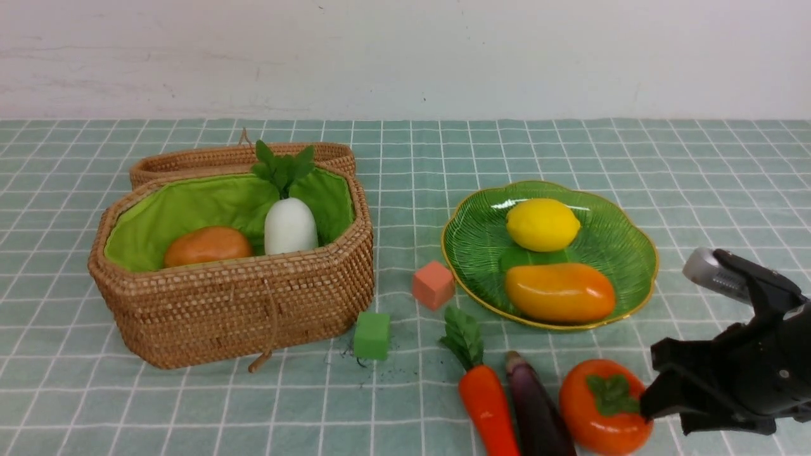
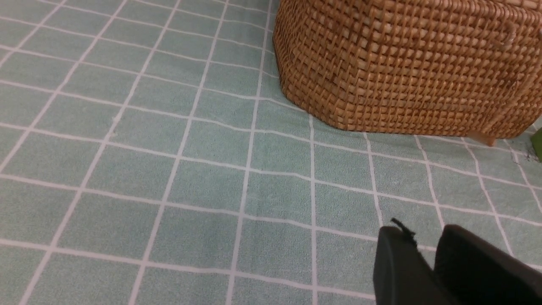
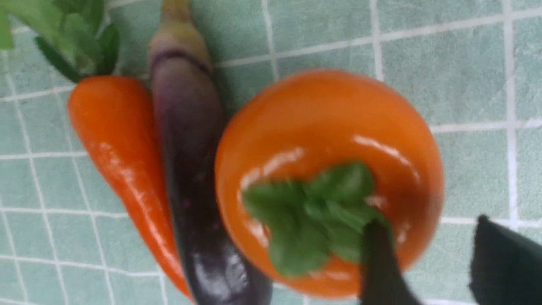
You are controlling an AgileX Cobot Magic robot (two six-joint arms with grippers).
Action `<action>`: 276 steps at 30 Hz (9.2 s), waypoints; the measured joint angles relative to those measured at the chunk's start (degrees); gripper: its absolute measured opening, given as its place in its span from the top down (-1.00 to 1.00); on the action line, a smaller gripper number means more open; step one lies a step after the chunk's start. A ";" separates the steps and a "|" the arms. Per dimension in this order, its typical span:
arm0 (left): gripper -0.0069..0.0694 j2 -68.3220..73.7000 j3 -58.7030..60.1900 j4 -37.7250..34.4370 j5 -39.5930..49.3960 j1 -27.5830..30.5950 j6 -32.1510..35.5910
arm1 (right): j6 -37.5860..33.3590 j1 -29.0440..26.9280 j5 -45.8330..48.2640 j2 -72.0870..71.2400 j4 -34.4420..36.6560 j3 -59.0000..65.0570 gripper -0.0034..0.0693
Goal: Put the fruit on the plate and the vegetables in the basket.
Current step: Grab a tomato with your right arm and place it on the plate on the right, then grab an eggplant with your right arm and place it in the basket on the left, then use the right arm to grab a carrot and put it into the left basket
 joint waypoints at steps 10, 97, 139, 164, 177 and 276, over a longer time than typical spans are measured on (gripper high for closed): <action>0.43 0.00 0.00 0.00 0.00 0.00 0.00 | -0.05 0.22 0.48 0.07 0.00 -3.28 -0.95; 0.25 0.00 0.00 0.00 0.00 0.00 0.00 | -36.30 -13.40 -6.49 24.10 45.63 -20.89 -0.89; 0.20 0.00 0.00 0.00 0.00 0.00 -0.02 | 26.30 28.77 -0.62 15.44 -24.22 -17.31 -0.72; 0.20 0.00 0.00 0.00 0.00 0.00 -0.02 | 23.83 26.07 6.00 12.01 -28.60 -23.07 -0.11; 0.20 0.00 0.00 0.00 0.00 0.00 -0.02 | 2.34 26.00 2.54 15.59 -14.59 -52.43 -0.11; 0.19 0.00 0.00 0.00 0.00 0.00 -0.02 | -28.84 40.91 -38.25 42.76 -0.30 -65.30 -0.02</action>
